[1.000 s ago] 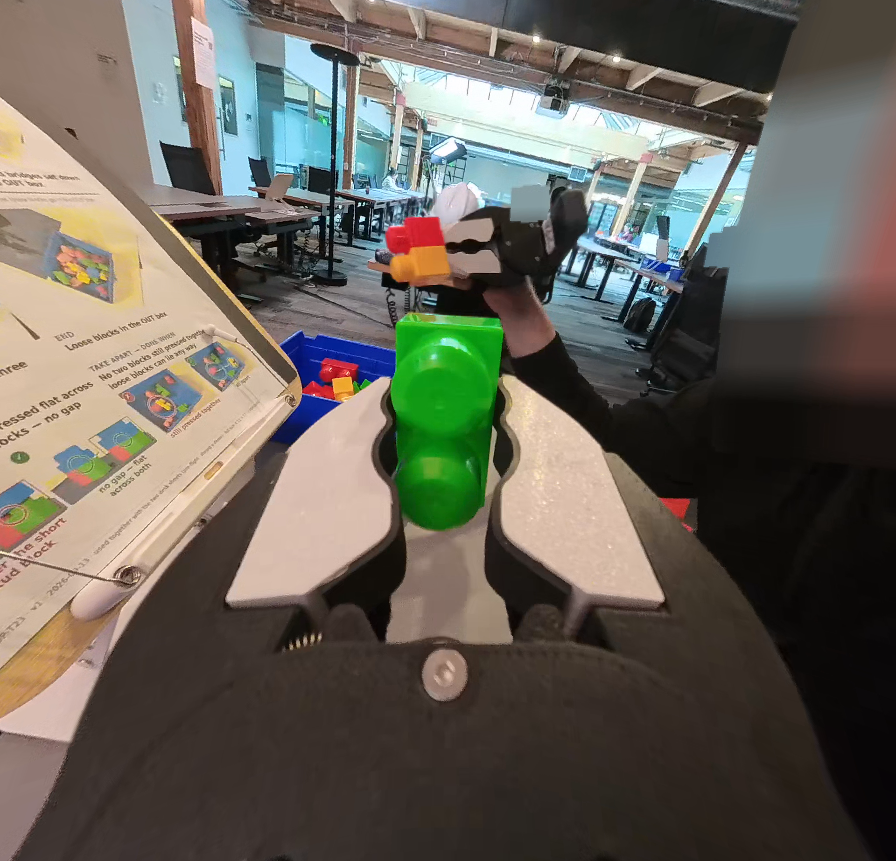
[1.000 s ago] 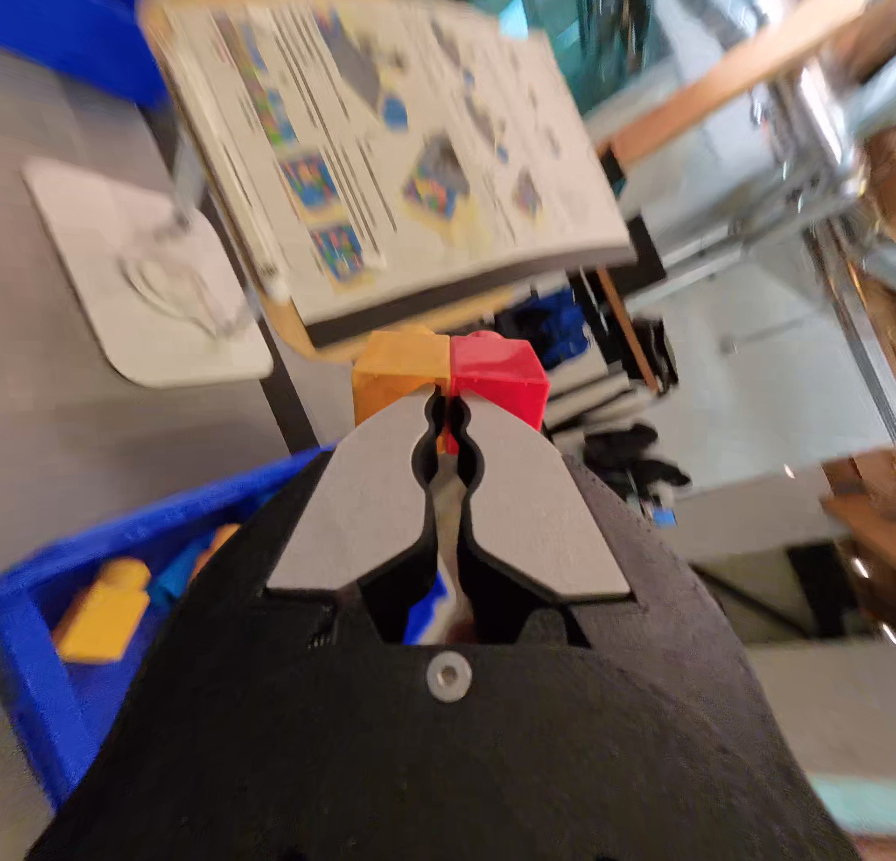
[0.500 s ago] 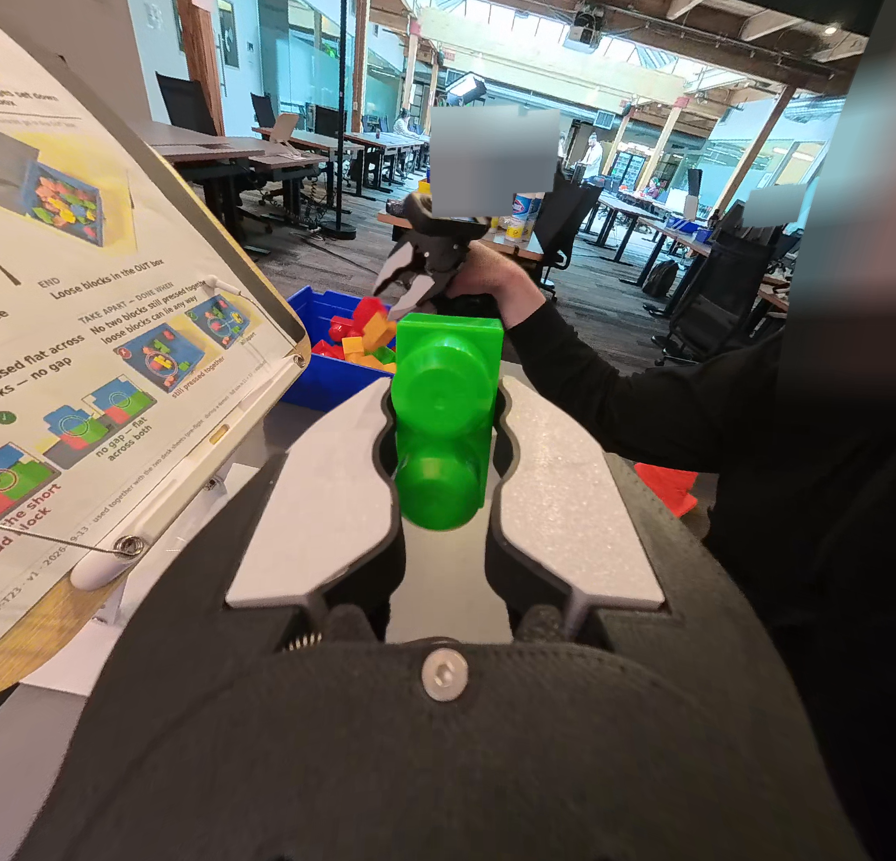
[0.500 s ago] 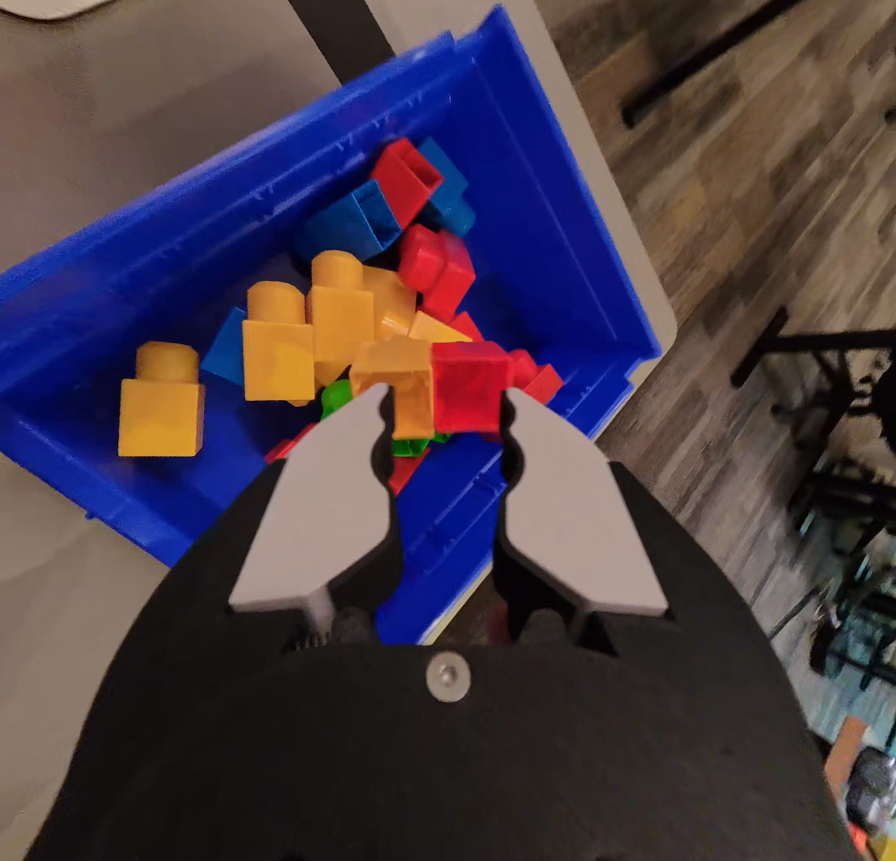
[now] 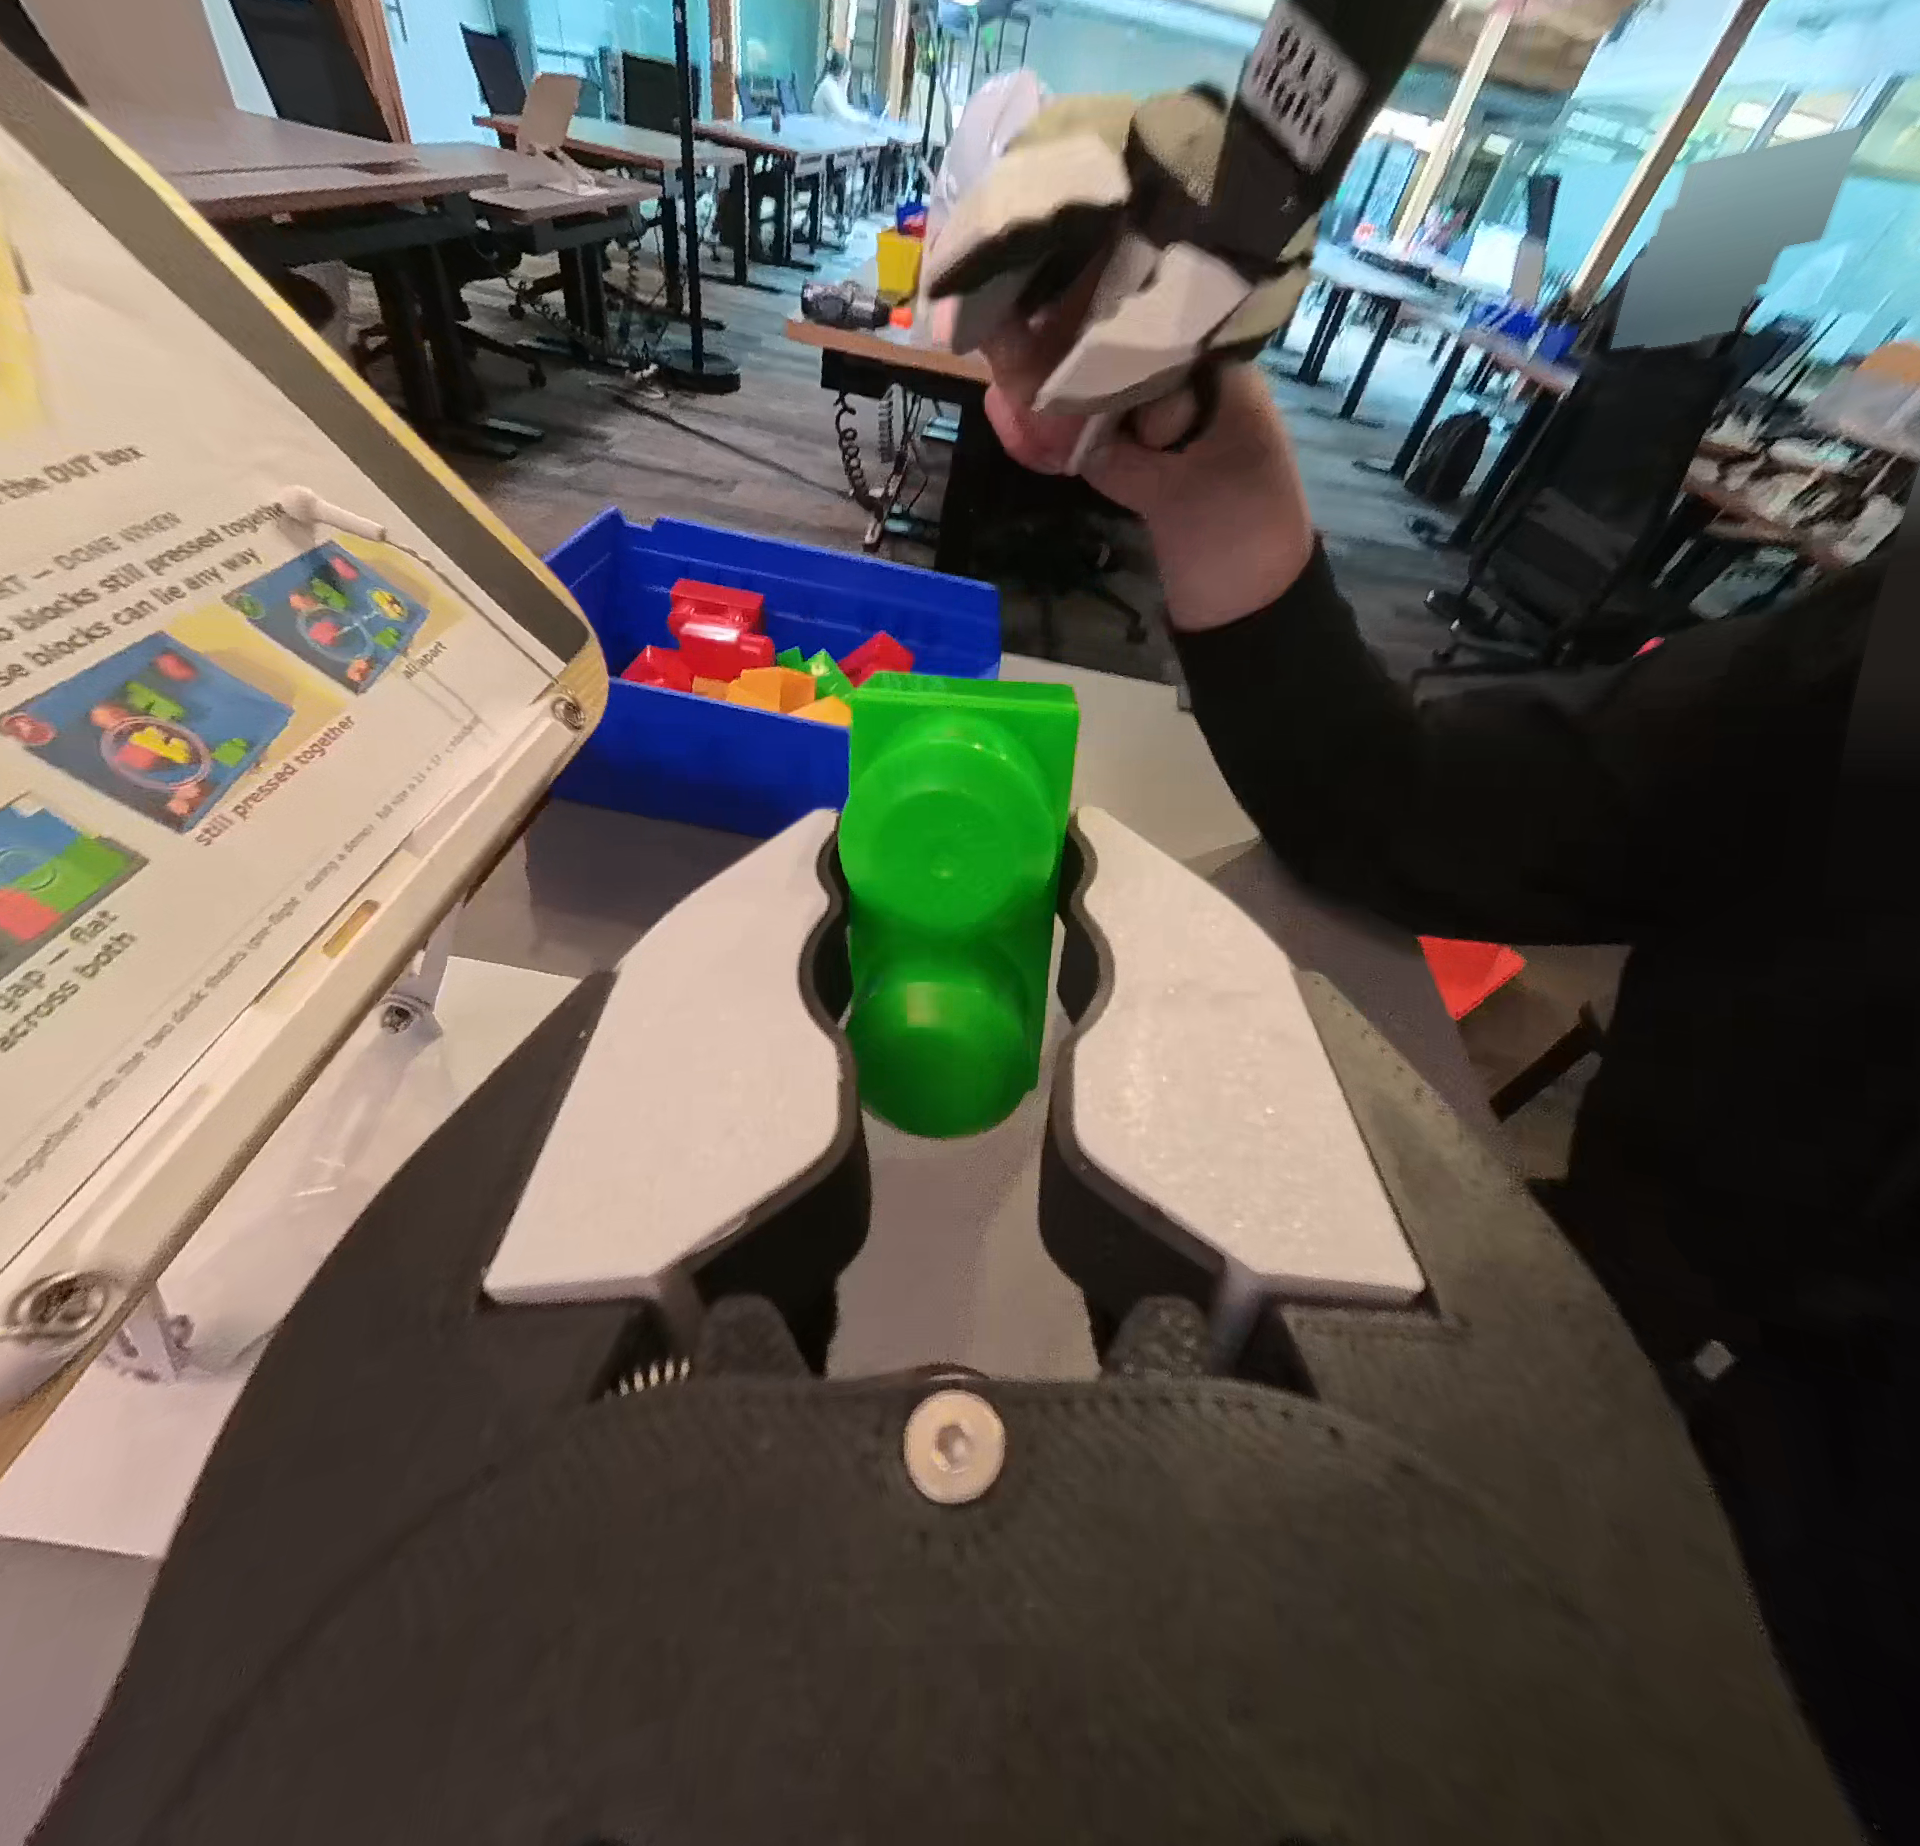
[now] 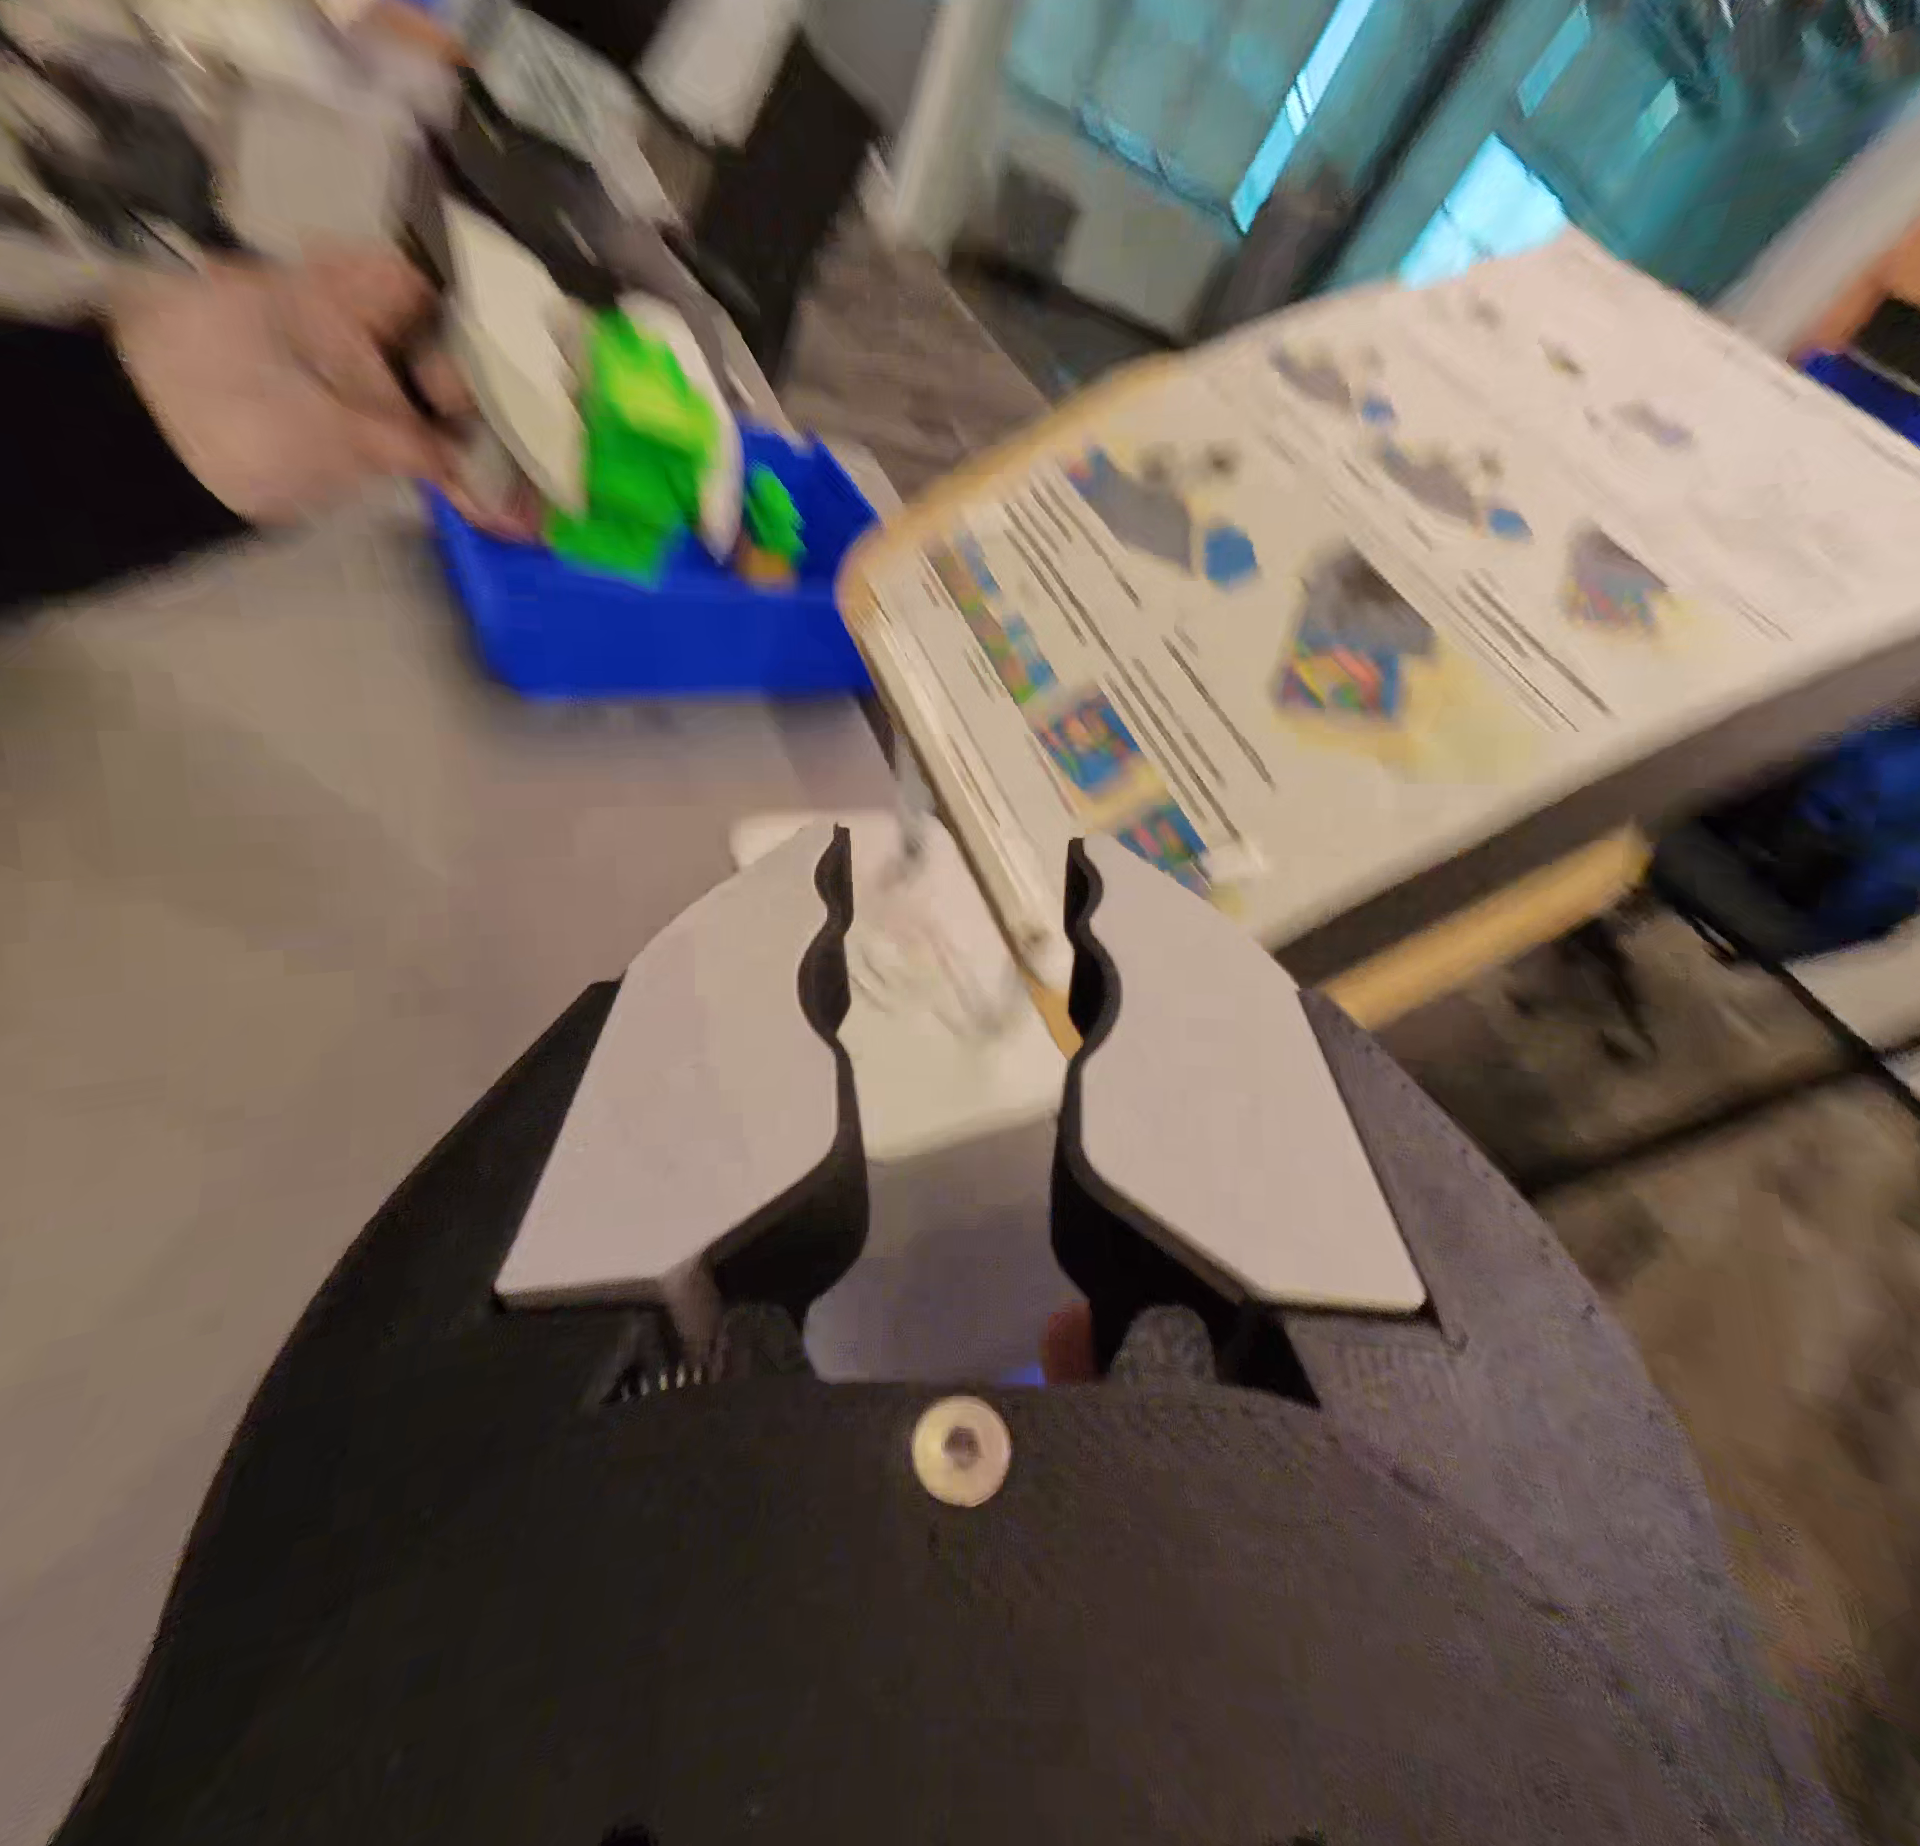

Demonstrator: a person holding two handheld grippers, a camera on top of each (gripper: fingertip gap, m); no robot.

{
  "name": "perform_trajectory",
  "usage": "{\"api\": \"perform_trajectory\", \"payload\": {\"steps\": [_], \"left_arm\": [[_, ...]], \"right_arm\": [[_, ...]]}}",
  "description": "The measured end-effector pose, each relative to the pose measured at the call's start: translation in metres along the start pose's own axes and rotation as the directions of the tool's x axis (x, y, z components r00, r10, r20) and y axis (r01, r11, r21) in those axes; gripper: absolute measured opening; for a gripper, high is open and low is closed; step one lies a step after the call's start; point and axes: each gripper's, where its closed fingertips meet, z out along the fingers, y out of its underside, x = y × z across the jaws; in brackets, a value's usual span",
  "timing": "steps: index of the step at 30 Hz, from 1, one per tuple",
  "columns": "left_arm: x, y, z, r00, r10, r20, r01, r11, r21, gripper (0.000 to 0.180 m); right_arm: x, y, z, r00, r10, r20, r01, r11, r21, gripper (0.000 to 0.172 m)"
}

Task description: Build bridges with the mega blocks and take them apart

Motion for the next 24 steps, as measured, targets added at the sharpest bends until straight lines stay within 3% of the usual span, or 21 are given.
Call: {"api": "perform_trajectory", "payload": {"steps": [6, 13, 22, 24], "left_arm": [[0.020, 0.013, 0.036, 0.990, 0.138, 0.010, -0.137, 0.986, -0.092, 0.037], [0.038, 0.017, 0.056, 0.970, 0.244, 0.016, -0.241, 0.962, -0.126, 0.036], [0.043, 0.010, 0.056, 0.965, 0.260, -0.008, -0.260, 0.964, -0.060, 0.038], [0.046, 0.002, 0.050, 0.968, 0.251, -0.026, -0.252, 0.968, -0.016, 0.058]], "right_arm": [[-0.073, -0.045, 0.051, 0.957, 0.094, 0.274, -0.159, 0.961, 0.226, 0.042], [-0.114, -0.033, 0.084, 0.876, 0.154, 0.456, -0.258, 0.951, 0.173, 0.040], [-0.115, -0.041, 0.079, 0.881, 0.127, 0.455, -0.251, 0.942, 0.224, 0.036], [-0.103, -0.049, 0.070, 0.900, 0.129, 0.416, -0.258, 0.928, 0.271, 0.036]]}}
